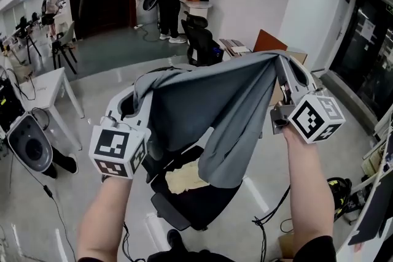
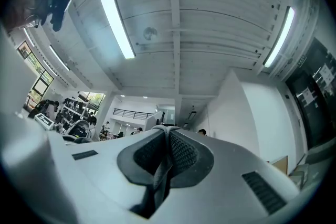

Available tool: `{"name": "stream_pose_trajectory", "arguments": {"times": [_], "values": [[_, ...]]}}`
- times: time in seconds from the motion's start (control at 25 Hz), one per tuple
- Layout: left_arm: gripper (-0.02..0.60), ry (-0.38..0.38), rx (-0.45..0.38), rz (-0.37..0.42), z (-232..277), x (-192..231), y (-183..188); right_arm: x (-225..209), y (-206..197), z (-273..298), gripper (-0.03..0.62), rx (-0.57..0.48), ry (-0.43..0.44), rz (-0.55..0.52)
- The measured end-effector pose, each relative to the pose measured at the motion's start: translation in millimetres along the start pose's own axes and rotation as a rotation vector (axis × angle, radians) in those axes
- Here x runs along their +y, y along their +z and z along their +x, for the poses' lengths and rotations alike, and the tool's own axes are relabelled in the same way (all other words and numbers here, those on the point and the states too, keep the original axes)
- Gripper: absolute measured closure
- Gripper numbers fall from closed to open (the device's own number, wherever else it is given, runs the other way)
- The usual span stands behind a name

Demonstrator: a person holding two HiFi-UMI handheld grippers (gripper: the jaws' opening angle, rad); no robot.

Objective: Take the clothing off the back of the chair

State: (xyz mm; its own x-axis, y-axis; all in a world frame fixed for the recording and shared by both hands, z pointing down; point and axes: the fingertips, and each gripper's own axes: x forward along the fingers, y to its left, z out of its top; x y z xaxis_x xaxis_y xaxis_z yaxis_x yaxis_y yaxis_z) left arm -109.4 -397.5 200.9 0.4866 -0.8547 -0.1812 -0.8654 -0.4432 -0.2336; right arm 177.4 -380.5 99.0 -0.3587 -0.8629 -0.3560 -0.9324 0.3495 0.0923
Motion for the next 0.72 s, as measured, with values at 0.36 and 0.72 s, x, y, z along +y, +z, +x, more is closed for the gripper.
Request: {"name": "stream_pose_trajectory", "arguments": {"times": [0.36, 0.72], "values": [[0.546, -0.077, 0.048, -0.032, -35, -101, -4, -21, 23, -113, 0.577, 0.011, -0.029, -0.068], [0.546, -0.144, 0.202, -0.091, -73, -189, -63, -27, -33, -203, 0.577, 0.119, -0.056, 0.050]]}}
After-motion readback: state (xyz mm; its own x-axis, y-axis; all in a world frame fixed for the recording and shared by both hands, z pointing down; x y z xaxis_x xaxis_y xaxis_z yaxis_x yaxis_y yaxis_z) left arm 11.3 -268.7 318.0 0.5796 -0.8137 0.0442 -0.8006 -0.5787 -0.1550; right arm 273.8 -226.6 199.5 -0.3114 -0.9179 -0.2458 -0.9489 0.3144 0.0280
